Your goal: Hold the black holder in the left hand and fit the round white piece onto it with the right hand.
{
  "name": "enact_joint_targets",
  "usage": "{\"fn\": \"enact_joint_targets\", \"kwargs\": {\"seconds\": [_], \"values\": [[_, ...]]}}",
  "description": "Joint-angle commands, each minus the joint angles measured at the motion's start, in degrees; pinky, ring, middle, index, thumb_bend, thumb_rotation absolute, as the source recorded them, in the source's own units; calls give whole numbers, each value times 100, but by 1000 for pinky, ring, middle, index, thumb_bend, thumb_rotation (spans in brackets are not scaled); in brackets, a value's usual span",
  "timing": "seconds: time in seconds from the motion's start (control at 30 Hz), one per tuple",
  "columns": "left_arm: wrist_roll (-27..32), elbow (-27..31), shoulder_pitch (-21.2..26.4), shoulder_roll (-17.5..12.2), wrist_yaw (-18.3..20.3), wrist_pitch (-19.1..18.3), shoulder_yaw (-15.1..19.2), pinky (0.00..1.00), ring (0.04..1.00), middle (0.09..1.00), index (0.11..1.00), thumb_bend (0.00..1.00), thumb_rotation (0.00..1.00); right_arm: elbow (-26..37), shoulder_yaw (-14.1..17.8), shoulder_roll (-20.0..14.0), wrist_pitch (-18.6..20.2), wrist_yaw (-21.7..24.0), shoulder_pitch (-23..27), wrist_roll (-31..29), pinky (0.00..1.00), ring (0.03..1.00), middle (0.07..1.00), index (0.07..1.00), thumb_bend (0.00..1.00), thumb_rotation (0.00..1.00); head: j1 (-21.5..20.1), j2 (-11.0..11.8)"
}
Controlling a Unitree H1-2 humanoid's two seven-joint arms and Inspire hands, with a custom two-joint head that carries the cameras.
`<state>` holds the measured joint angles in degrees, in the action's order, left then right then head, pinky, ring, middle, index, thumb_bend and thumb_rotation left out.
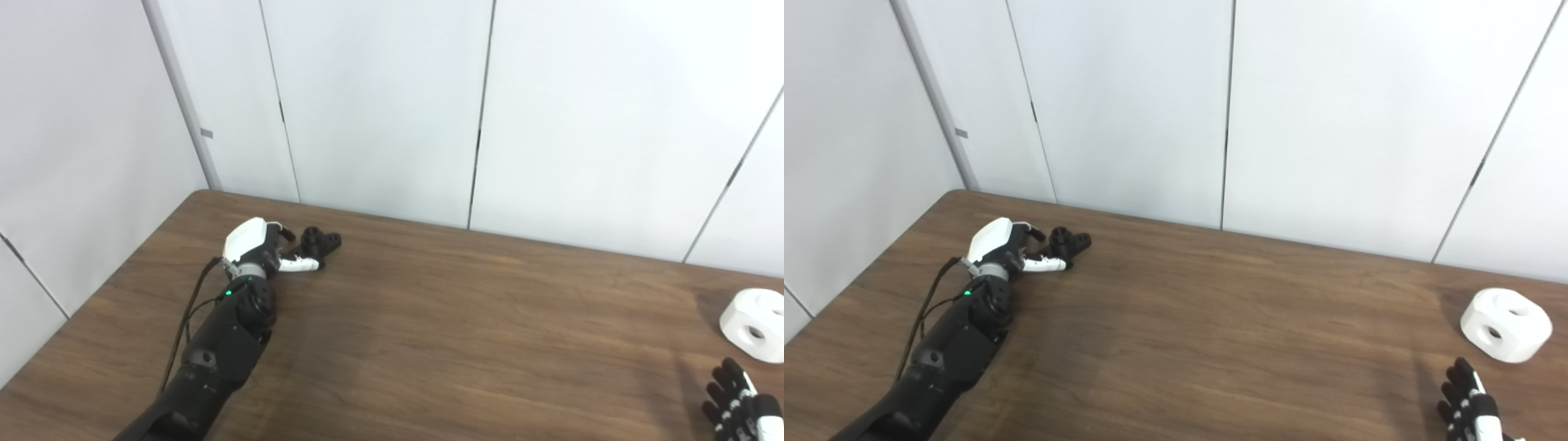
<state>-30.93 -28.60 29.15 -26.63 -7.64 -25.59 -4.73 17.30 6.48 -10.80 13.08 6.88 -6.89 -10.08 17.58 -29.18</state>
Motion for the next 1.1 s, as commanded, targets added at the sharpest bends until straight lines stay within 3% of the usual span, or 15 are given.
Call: {"fn": "enact_joint_targets", "kwargs": {"seconds": [0.0, 0.33, 0.47, 0.5, 0.6, 1.07], "values": [[4, -39, 238, -86, -73, 75, 2, 1000, 973, 897, 726, 903, 331, 158, 11, 6, -112, 7, 72, -47, 1000, 1000, 1000, 1000, 606, 1000, 9, -8], [192, -168, 261, -69, -51, 201, 26, 1000, 987, 906, 705, 882, 304, 183, 8, 23, -100, -24, 71, -13, 1000, 1000, 1000, 1000, 588, 1000, -15, -1], [389, -244, 230, -40, -122, 450, 137, 1000, 983, 884, 607, 874, 234, 189, 34, 35, -95, -20, 62, -70, 1000, 1000, 1000, 1000, 590, 1000, -16, -10], [442, -256, 216, -33, -137, 526, 169, 1000, 976, 867, 537, 667, 139, 194, 43, 41, -94, -25, 58, -83, 1000, 1000, 1000, 1000, 589, 1000, -16, -10], [641, -276, 169, -28, -81, 788, 243, 1000, 950, 836, 491, 541, 73, 224, 65, 54, -44, -52, 49, -100, 1000, 1000, 1000, 1000, 583, 1000, -29, -23], [674, -412, 137, -101, 25, 1198, 86, 906, 886, 796, 485, 521, 46, 312, 89, 63, 17, -84, 62, -93, 1000, 1000, 1000, 1000, 597, 1000, -60, -28]]}}
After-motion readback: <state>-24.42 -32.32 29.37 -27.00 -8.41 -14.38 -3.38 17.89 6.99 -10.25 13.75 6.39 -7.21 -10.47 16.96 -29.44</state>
